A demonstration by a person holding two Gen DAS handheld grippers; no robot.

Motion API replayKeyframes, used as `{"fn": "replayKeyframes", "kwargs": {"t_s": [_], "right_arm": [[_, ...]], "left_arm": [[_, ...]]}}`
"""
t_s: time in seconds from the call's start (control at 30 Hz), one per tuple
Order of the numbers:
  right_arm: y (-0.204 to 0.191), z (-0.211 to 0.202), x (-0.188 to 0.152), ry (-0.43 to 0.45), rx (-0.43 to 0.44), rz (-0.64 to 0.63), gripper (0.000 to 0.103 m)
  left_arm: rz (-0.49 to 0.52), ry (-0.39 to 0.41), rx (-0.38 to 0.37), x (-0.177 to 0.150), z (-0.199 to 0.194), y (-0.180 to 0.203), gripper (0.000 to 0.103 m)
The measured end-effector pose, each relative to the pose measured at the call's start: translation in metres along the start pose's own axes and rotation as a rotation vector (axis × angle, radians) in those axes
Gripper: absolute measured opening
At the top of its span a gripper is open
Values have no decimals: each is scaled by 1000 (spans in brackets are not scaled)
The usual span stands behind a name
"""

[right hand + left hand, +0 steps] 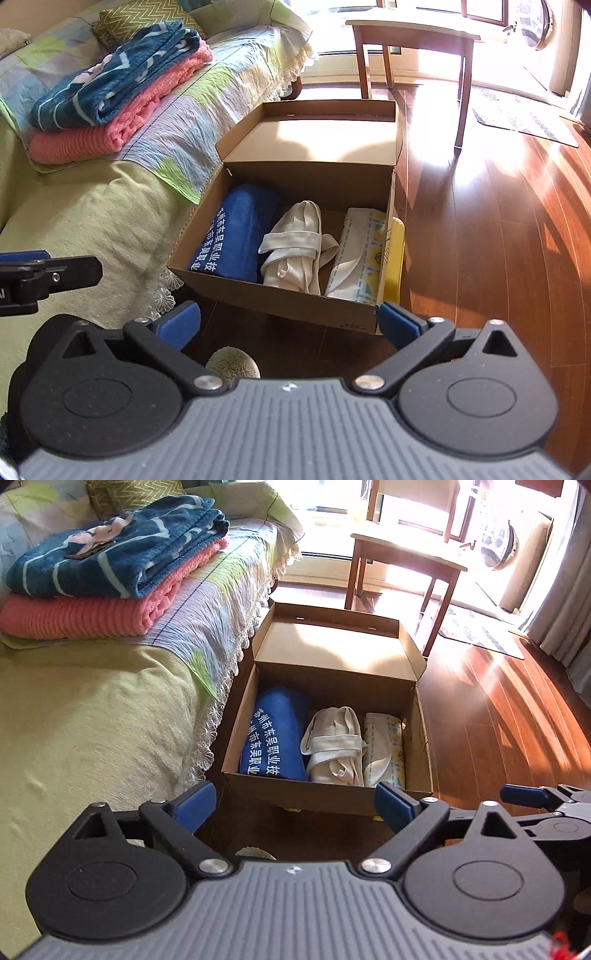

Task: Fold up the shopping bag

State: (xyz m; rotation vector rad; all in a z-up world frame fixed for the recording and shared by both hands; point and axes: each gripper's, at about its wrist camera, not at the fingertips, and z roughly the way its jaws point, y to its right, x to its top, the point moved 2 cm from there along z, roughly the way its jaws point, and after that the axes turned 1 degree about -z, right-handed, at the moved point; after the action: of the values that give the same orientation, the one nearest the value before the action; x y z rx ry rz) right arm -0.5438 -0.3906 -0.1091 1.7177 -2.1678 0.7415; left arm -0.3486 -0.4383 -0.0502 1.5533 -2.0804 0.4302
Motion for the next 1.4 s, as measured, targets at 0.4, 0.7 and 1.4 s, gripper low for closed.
{"fn": "replayKeyframes", "kwargs": {"t_s": [0.4, 0.7, 1.4], "right_arm": [[6, -35, -15, 108, -128, 8, 102], [11, -48, -16, 89, -4, 43, 102], [20, 2, -26, -1, -178, -7, 102]], "left_arm": [[-19, 49, 33, -11, -31, 13, 99], [-4, 61, 73, -17, -36, 18, 99], [37, -41, 178, -39, -5, 20, 99]]}}
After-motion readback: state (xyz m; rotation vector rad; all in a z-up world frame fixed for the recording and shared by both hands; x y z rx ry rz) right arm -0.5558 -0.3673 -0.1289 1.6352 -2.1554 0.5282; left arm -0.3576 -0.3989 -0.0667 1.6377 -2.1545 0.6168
